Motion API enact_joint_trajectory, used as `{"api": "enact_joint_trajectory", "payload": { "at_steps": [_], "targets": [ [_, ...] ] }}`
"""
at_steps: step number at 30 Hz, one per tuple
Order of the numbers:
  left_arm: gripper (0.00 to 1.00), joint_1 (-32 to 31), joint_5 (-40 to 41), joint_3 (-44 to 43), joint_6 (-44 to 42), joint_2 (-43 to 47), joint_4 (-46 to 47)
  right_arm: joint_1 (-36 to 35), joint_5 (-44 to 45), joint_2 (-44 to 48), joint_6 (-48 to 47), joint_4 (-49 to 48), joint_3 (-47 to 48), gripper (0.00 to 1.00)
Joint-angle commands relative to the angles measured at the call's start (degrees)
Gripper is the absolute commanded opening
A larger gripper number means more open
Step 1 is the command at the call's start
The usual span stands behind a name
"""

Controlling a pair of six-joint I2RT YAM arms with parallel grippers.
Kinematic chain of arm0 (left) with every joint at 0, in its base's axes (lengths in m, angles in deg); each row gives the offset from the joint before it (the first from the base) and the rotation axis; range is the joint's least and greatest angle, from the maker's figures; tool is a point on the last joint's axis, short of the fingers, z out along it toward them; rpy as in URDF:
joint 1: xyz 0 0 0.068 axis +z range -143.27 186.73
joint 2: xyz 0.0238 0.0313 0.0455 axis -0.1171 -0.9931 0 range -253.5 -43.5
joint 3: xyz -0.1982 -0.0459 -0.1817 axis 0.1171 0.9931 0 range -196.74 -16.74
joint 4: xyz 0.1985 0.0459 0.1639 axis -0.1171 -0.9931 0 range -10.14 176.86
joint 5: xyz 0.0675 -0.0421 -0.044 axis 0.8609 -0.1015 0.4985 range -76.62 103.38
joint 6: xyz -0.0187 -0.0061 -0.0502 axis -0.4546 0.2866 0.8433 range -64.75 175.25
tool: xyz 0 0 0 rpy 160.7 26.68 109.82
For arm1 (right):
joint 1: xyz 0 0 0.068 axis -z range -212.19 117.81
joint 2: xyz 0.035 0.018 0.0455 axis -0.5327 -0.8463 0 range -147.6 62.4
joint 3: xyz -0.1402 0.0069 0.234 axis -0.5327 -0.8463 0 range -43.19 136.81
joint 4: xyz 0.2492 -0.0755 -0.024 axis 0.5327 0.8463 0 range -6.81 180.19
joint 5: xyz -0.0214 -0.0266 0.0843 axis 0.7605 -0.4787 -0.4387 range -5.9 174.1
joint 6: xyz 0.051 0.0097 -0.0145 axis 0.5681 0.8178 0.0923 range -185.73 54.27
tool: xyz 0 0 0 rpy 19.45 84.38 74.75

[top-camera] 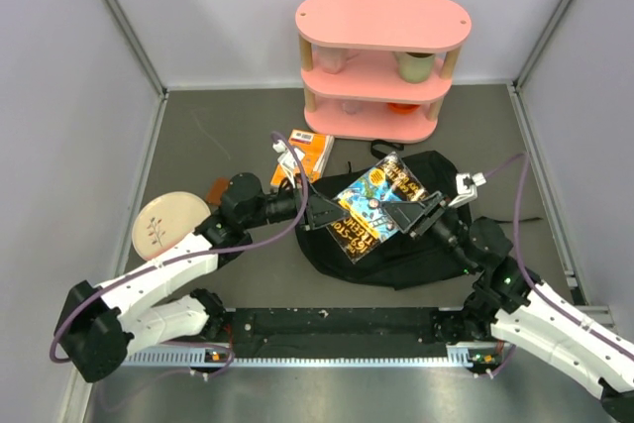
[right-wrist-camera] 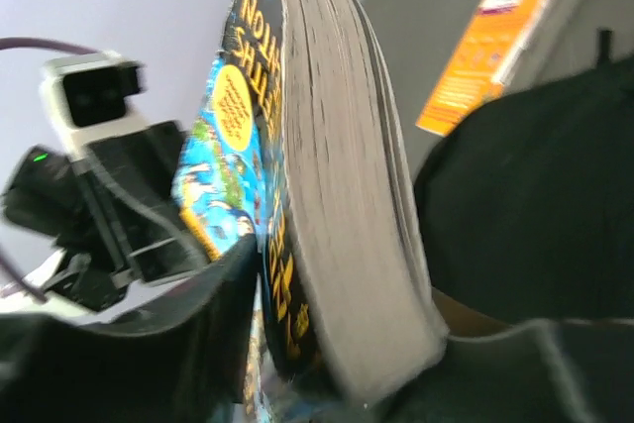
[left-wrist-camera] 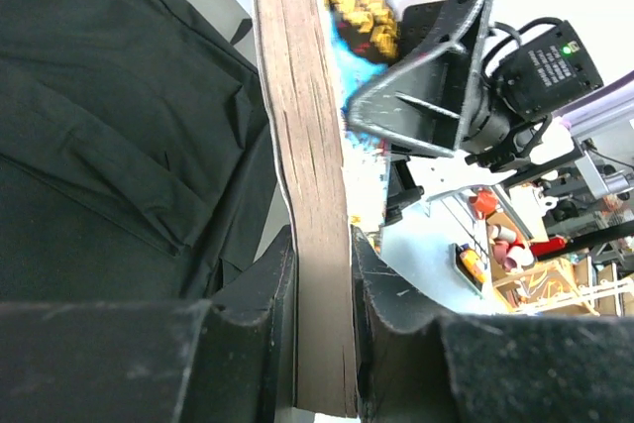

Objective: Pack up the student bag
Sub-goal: Pick up the book from the center of the board.

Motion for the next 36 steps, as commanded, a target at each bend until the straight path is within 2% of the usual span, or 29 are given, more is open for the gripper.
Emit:
{"api": "enact_joint_trajectory", "payload": {
  "at_steps": [1, 2, 4, 5, 8, 9, 11, 12, 13, 16, 19, 24, 29, 32, 35, 36],
  "targets": [
    [0.0, -0.19, -8.66, 0.08, 2.07, -0.93, 8.13, 0.16, -4.01, 3.25, -2.88, -12.11, -0.18, 0.32],
    [0.0, -0.1, -8.84, -0.01, 2.07, -1.02, 7.87, 0.24, -3.66, 3.78, -2.62, -12.81, -0.62, 0.18],
    [0.03, 0.16, -7.88, 0.08, 2.34, -1.46, 7.26, 0.25, -2.6, 4.57, -2.09, -12.46, -0.71, 0.04],
    [0.19, 0.16, -7.27, 0.34, 2.6, -1.63, 6.73, 0.16, -2.25, 4.57, -1.22, -12.38, -0.71, 0.0],
    [0.42, 0.16, -4.37, 1.92, 4.61, -1.64, 8.04, 0.16, 1.08, 4.75, 3.59, -12.63, -2.28, 0.0],
    [0.56, 0.16, -3.14, 2.53, 6.45, -1.55, 8.74, 0.16, 3.01, 5.01, 5.1, -15.6, -3.51, 0.0],
    [0.62, 0.16, 0.54, 5.33, 8.48, -0.41, 11.19, 0.16, 5.21, 5.45, 9.31, -19.22, -6.84, 0.0],
    [0.71, 0.25, 1.69, 6.48, 11.1, 0.03, 14.78, 0.16, 7.23, 5.45, 10.47, -22.28, -7.9, 0.0],
    [0.75, 0.16, 2.57, 7.71, 12.26, 0.56, 16.64, 0.16, 8.03, 5.37, 11.0, -23.61, -8.61, 0.0],
    [0.79, 0.07, 4.87, 12.54, 16.13, 1.18, 23.24, 0.16, 9.62, 4.49, 11.71, -25.73, -9.23, 0.0],
    [0.81, -0.36, 4.78, 13.26, 17.54, 0.3, 26.41, 0.16, 9.27, 2.91, 12.85, -29.41, -9.41, 0.0],
    [0.81, -0.98, 3.81, 12.3, 17.98, -3.39, 29.22, 0.16, 6.38, -4.29, 16.81, -38.9, -11.52, 0.0],
    [0.81, -0.98, 8.03, 12.74, 17.54, -2.87, 29.93, 0.16, 2.5, -9.13, 20.14, -44.61, -12.48, 0.0],
    [0.78, -0.98, 9.52, 12.74, 17.54, -2.95, 30.19, 0.16, 2.76, -9.4, 21.63, -45.16, -13.89, 0.0],
    [0.73, -0.89, 11.27, 13.17, 18.07, -2.78, 30.54, 0.16, 1.98, -8.52, 22.08, -41.39, -13.28, 0.0],
    [0.65, -0.98, 11.46, 13.35, 18.33, -2.69, 30.72, 0.16, 1.71, -8.35, 22.08, -39.47, -13.1, 0.0]
  ]
}}
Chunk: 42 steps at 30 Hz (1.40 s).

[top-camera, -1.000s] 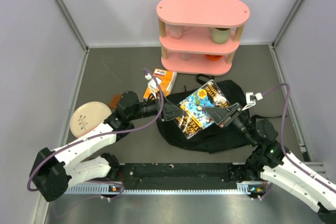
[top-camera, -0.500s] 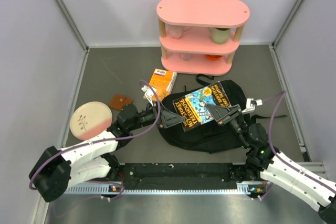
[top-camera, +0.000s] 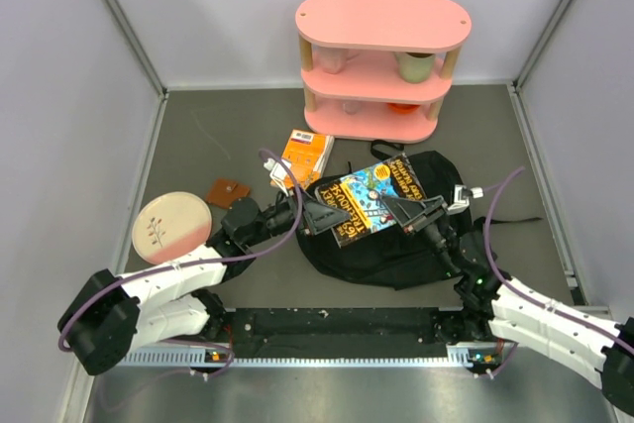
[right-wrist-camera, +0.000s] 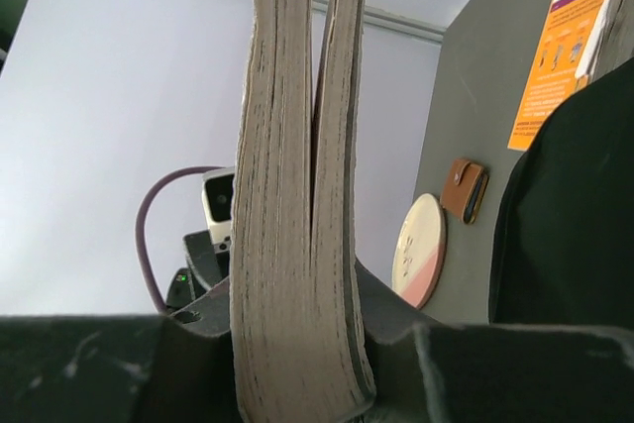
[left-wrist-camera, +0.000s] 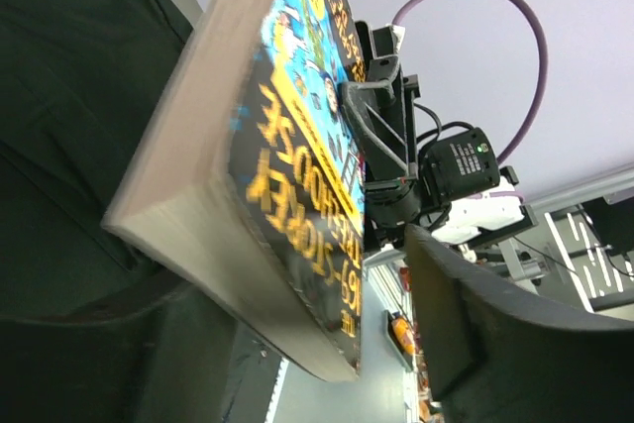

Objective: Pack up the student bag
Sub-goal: Pick up the book from the center of the board.

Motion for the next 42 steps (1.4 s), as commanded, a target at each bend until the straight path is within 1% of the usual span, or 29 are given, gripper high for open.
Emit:
{"api": "enact_joint_trajectory", "payload": {
  "at_steps": [1, 4, 9, 10, 12, 13, 14, 16, 17, 19, 20, 21, 22, 23, 24, 25, 26, 27, 29, 30, 32, 33, 34, 35, 36, 37, 38, 40, 42],
  "targets": [
    [0.61, -0.2, 3.37, -0.05, 0.43, 0.3, 6.42, 0.2, -3.1, 1.38, 1.95, -2.66, 1.19, 0.0],
    [0.48, -0.2, 2.94, -0.4, 0.52, -0.22, 7.55, 0.29, -3.1, 1.21, 3.35, -1.61, 0.67, 0.0],
    [0.49, -0.2, 1.18, -1.1, 1.4, -2.33, 9.14, 0.2, -5.21, -0.72, 3.97, -1.51, 1.02, 0.0],
    [0.47, -0.2, 0.92, -1.27, 1.4, -2.42, 9.14, 0.11, -5.38, -1.08, 4.32, -1.86, 1.11, 0.0],
    [0.35, -0.2, -0.05, -1.54, 1.31, -3.03, 9.32, 0.2, -6.26, -2.13, 4.5, -1.6, 1.46, 0.0],
    [0.26, -0.2, -0.31, -1.63, 1.4, -3.21, 9.75, 0.29, -6.53, -2.48, 4.15, -1.6, 1.63, 0.0],
    [0.0, -0.28, -0.58, -1.63, 1.23, -3.3, 9.93, 0.2, -7.48, -2.92, 4.06, -1.69, 1.81, 0.0],
    [0.0, -0.11, -0.5, -1.45, 0.79, -3.04, 9.67, 0.2, -7.67, -3.1, 3.62, -2.83, 1.29, 0.0],
    [0.0, -0.11, 0.2, -1.28, 0.26, -1.73, 7.76, 0.2, -7.41, -2.75, 3.62, -2.83, 1.02, 0.01],
    [0.0, -0.02, 3.35, -0.49, -0.97, 0.29, 4.07, 0.2, -6.53, -0.04, 3.09, 0.22, 0.58, 0.21],
    [0.0, -0.02, 5.03, -0.14, -2.54, 3.52, -2.05, 0.2, -5.48, 1.19, 2.83, 3.11, 0.93, 0.34],
    [0.0, 0.15, 7.13, 0.21, -3.43, 5.56, -6.11, 0.2, -5.04, 4.34, 2.13, 11.76, 1.63, 0.56],
    [0.0, 0.24, 12.63, 0.3, -4.3, 7.84, -10.15, 0.2, -4.6, 5.59, -0.48, 16.19, 3.81, 0.62],
    [0.0, 0.5, 15.39, 0.48, -6.05, 13.17, -19.16, 0.2, -3.55, 7.08, -1.99, 21.89, 5.31, 0.67],
    [0.0, 0.42, 19.94, 0.66, -6.59, 16.18, -23.6, 0.2, -3.02, 8.49, -3.75, 31.35, 7.06, 0.73],
    [0.0, 0.51, 24.07, 0.4, -6.86, 19.0, -29.73, 0.29, -2.4, 8.76, -7.5, 36.49, 10.82, 0.75],
    [0.0, 1.03, 32.99, -0.39, -6.86, 24.51, -36.14, 0.2, -1.7, 8.85, -9.37, 39.76, 12.6, 0.76],
    [0.0, 1.38, 36.04, -1.96, -7.12, 27.08, -47.52, 0.2, -1.61, 8.42, -10.95, 45.88, 14.1, 0.77],
    [0.0, 1.91, 42.44, -3.47, -9.57, 33.22, -54.63, 0.2, -3.17, 5.7, -14.56, 47.87, 17.09, 0.77],
    [0.0, 1.91, 44.05, -5.13, -9.85, 35.09, -61.19, 0.2, -4.32, 3.95, -15.36, 48.4, 18.67, 0.74],
    [0.0, 2.0, 46.69, -6.63, -11.07, 38.86, -66.41, 0.2, -8.69, -2.81, -17.91, 48.4, 20.69, 0.7],
    [0.0, 2.09, 49.05, -8.99, -11.26, 39.58, -69.31, 0.11, -10.12, -5.45, -18.7, 48.41, 23.14, 0.67],
    [0.0, 2.09, 49.95, -10.23, -11.26, 39.85, -75.7, 0.11, -12.92, -8.0, -20.1, 48.41, 24.47, 0.65],
    [0.0, 2.09, 50.65, -11.46, -11.69, 39.85, -78.28, -0.06, -13.81, -13.77, -20.63, 48.58, 25.79, 0.61],
    [0.0, 2.18, 51.79, -13.65, -11.78, 39.77, -80.48, -0.41, -13.91, -16.0, -21.16, 48.58, 27.2, 0.57],
    [0.0, 2.18, 52.32, -14.71, -11.52, 39.68, -85.38, -1.54, -14.0, -18.54, -22.73, 48.58, 29.82, 0.56],
    [0.0, 2.09, 52.42, -15.42, -11.69, 39.94, -86.56, -2.51, -13.91, -22.22, -23.62, 48.23, 31.06, 0.55],
    [0.0, 2.18, 52.94, -17.18, -11.96, 40.64, -90.32, -5.06, -13.56, -25.85, -25.55, 47.79, 34.76, 0.54],
    [0.0, 2.09, 52.86, -18.32, -13.01, 41.26, -91.49, -6.12, -13.82, -31.28, -26.09, 47.18, 37.82, 0.53]
  ]
}}
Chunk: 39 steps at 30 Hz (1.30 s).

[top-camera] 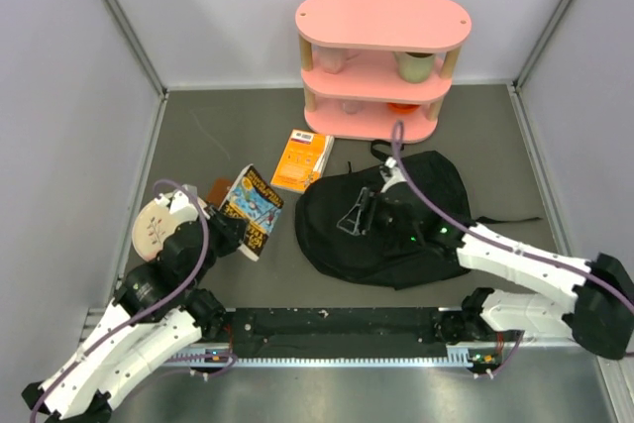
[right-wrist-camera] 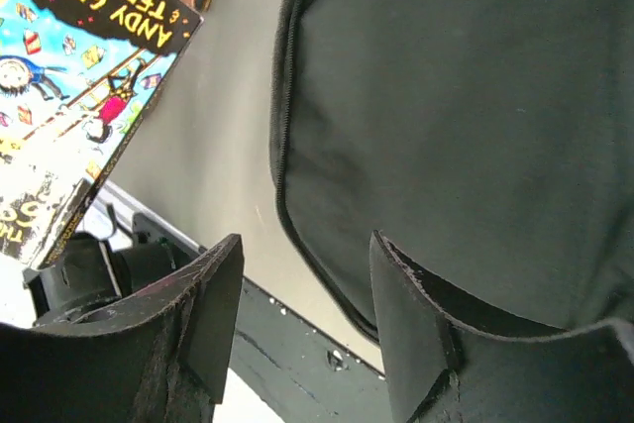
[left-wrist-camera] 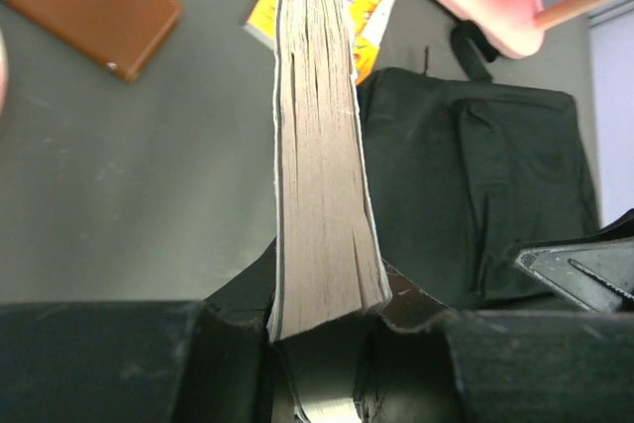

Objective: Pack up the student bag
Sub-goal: Pick up the book from the center of the board, then place the book in the student bag.

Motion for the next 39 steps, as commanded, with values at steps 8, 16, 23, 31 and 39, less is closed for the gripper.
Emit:
{"api": "enact_joint_trajectory", "payload": {
  "at_steps": [8, 16, 23, 31, 39],
  "targets": [
    [0.0, 0.17, 2.21, -5.84, -4.11, 3.52, -10.69, -7.28, -5.75, -22.45, -2.89, -5.7, 14.77, 0.43],
    [0.0, 0.08, -0.34, -4.6, -5.6, 4.67, -8.32, -7.46, -6.28, -32.56, -3.68, -7.9, 18.56, 0.39],
    [0.0, 0.08, -1.13, -3.99, -6.04, 4.4, -7.0, -7.55, -4.7, -34.85, -3.85, -7.55, 19.0, 0.21],
    [0.0, 0.17, -2.71, -3.46, -6.31, 2.73, -5.59, -7.55, -4.0, -35.21, -4.91, -5.7, 20.4, 0.0],
    [0.0, 0.08, -4.46, -2.49, -6.48, 2.56, -3.92, -7.73, -0.4, -28.8, -5.87, -5.97, 17.6, 0.0]
  ]
}}
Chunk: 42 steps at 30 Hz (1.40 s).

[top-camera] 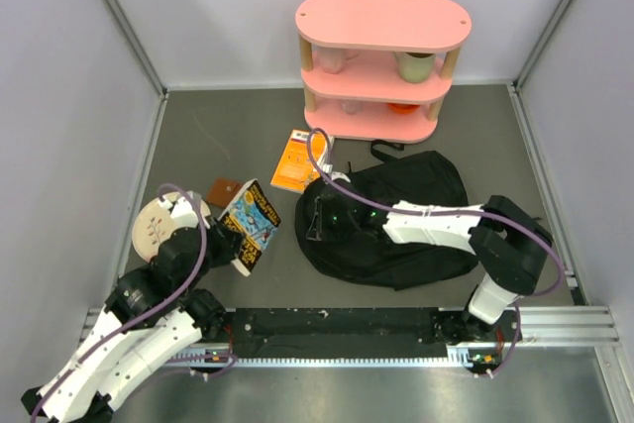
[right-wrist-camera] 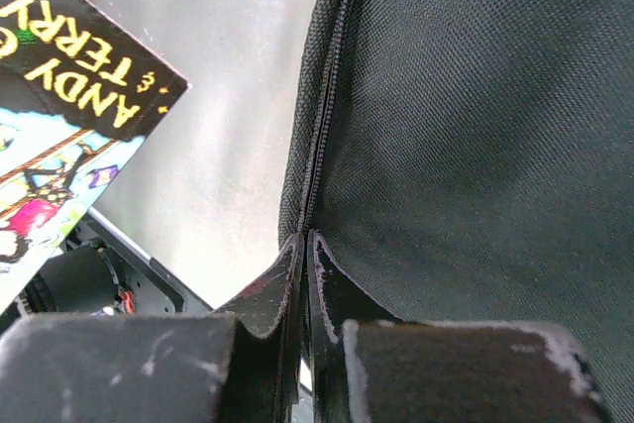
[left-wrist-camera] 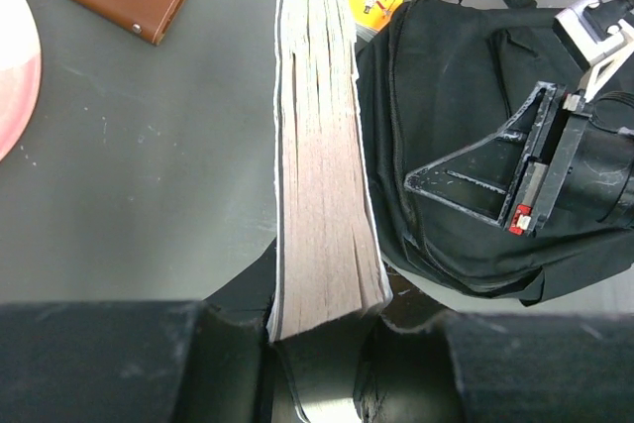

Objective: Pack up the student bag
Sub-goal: Place the book in the student bag.

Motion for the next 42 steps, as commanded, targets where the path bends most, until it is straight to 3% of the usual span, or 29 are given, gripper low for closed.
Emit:
{"api": "enact_joint_trajectory", "payload": {
  "at_steps": [1, 11, 22, 27, 35, 38, 42],
  "targets": [
    [0.0, 0.08, -2.09, 0.06, -1.54, -0.24, 8.56, -0.73, 6.11, 6.72, -1.28, -0.31, -0.31, 0.0],
    [0.0, 0.08, -14.04, -0.2, -7.52, -3.93, 19.89, -0.64, 21.15, 23.77, 3.63, 3.83, -9.17, 0.0],
    [0.0, 0.17, -21.34, 6.29, -2.43, -8.94, 31.5, -0.73, 27.84, 44.6, 3.11, 1.55, -16.66, 0.0],
    [0.0, 0.25, -27.39, 9.73, 1.95, -12.45, 38.52, -0.73, 25.12, 46.9, 1.27, 0.05, -16.31, 0.0],
    [0.0, 2.71, -35.31, 16.23, 6.1, -19.13, 60.21, -0.82, 21.42, 48.04, -1.28, -1.18, -14.11, 0.0],
    [0.0, 5.26, -40.23, 17.99, 9.43, -22.73, 65.15, -0.82, 21.6, 48.39, -1.55, -0.57, -13.41, 0.0],
    [0.0, 8.16, -45.15, 21.33, 15.85, -27.04, 79.47, -0.82, 22.21, 48.83, -1.72, 0.4, -13.05, 0.0]
  ]
}}
